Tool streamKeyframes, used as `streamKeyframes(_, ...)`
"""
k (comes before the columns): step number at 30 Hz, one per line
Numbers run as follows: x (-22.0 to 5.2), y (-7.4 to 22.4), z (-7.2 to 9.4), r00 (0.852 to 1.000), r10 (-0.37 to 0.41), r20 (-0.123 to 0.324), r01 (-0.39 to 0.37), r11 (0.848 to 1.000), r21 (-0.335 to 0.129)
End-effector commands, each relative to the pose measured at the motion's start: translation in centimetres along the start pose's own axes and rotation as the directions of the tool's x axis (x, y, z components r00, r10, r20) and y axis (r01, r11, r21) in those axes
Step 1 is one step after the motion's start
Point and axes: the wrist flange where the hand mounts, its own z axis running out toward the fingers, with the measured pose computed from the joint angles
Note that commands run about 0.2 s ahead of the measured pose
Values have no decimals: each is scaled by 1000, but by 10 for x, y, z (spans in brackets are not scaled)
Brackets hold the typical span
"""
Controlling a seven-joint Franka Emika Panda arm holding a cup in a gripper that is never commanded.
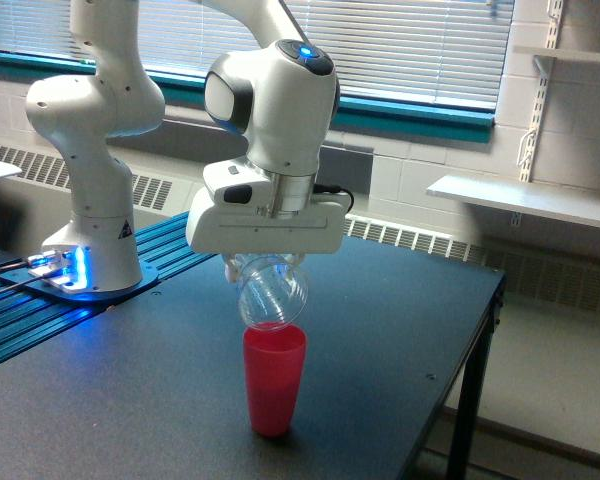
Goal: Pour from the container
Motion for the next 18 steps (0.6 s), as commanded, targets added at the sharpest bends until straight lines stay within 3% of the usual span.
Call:
streamKeyframes(1, -7, 0, -6, 1000, -22, 3, 22, 1000, 8)
streamKeyframes(18, -12, 4, -14, 999, -29, -23, 29, 999, 22)
